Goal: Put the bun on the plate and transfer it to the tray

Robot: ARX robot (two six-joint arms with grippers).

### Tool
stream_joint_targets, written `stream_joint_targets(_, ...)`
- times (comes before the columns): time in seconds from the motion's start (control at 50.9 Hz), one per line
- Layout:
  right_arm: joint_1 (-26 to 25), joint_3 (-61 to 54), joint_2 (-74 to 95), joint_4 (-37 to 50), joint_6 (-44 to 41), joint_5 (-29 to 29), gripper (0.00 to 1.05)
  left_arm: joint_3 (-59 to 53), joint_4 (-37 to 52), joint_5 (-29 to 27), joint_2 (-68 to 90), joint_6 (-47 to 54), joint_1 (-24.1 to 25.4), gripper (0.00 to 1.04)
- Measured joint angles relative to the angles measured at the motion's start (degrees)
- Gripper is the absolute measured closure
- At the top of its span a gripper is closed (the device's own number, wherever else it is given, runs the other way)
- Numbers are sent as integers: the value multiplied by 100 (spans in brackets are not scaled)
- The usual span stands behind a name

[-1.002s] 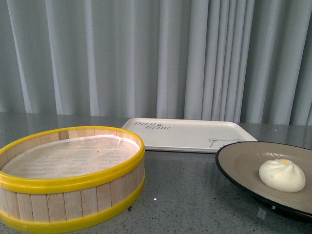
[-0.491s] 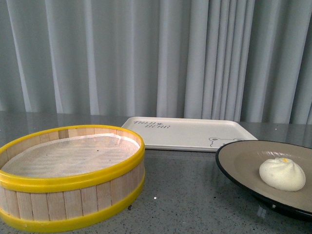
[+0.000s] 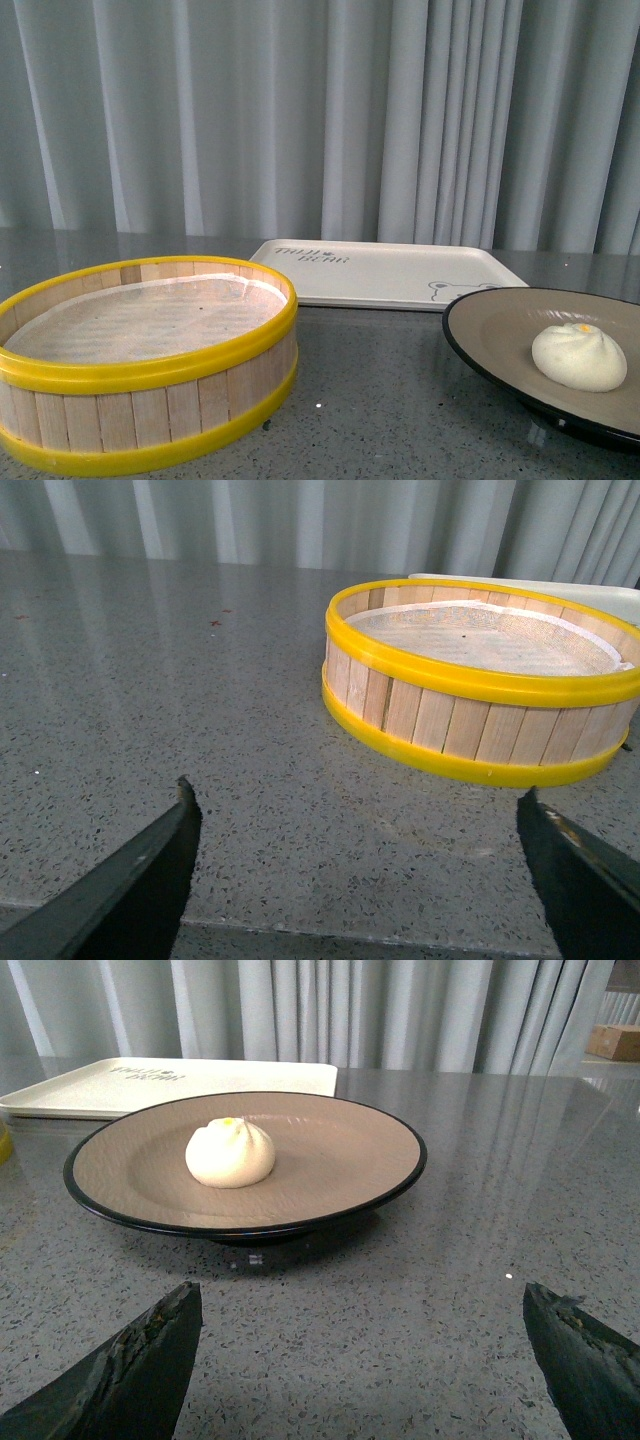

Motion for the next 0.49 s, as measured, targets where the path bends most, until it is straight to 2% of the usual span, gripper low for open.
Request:
stream_joint_targets(0.039, 0, 0, 0, 0, 0, 0, 8, 0, 0, 0, 0, 4, 0, 5)
stream_joint_targets(0.118, 0, 0, 0, 0, 0, 0, 8, 0, 0, 0, 0, 2, 0, 7)
stream_joint_targets(0.491, 4, 0, 4, -7, 4, 4, 8, 0, 0, 0, 0, 2, 0, 7)
